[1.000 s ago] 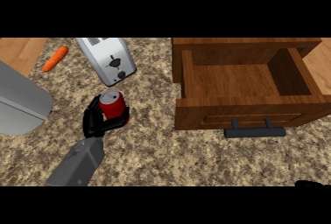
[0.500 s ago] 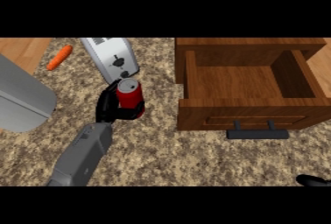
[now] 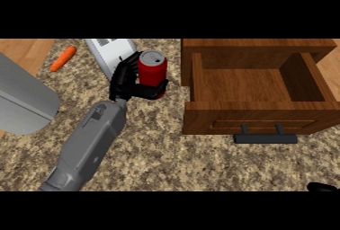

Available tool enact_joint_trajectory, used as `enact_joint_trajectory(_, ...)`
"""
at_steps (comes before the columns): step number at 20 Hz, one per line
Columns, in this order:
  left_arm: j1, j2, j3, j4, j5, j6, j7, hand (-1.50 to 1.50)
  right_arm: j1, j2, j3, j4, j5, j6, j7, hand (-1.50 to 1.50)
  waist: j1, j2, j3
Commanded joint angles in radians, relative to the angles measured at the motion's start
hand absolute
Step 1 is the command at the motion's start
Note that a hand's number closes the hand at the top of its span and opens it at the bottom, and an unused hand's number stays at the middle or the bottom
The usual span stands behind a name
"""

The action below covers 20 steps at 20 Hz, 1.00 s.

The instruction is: Pick up the can, place it into the drawer and close the drawer

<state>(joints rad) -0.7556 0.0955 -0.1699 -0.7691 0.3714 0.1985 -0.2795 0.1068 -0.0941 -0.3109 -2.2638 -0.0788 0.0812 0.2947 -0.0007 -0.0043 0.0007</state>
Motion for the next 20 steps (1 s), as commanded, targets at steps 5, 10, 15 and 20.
enact_joint_trajectory(5,-0.142,-0.035,-0.02,-0.198,-0.041,0.126,0.281,1.5,-0.027,-0.046,-0.052,-0.01,-0.061,0.013,0.059,-1.5,-0.004,0.0,0.0)
enact_joint_trajectory(10,-0.289,-0.037,0.008,-0.175,-0.069,0.148,0.394,1.5,-0.006,-0.016,-0.022,-0.025,-0.028,0.008,0.036,-1.5,-0.013,0.004,0.0)
enact_joint_trajectory(15,-0.418,-0.093,-0.023,-0.155,-0.117,0.235,0.501,1.5,-0.021,0.021,0.033,-0.029,0.029,-0.02,0.028,-1.5,-0.01,0.002,0.0)
enact_joint_trajectory(20,-0.525,-0.095,0.027,0.014,-0.113,0.197,0.455,1.5,-0.025,0.018,0.034,-0.069,0.026,-0.031,0.075,-1.5,-0.021,0.007,0.0)
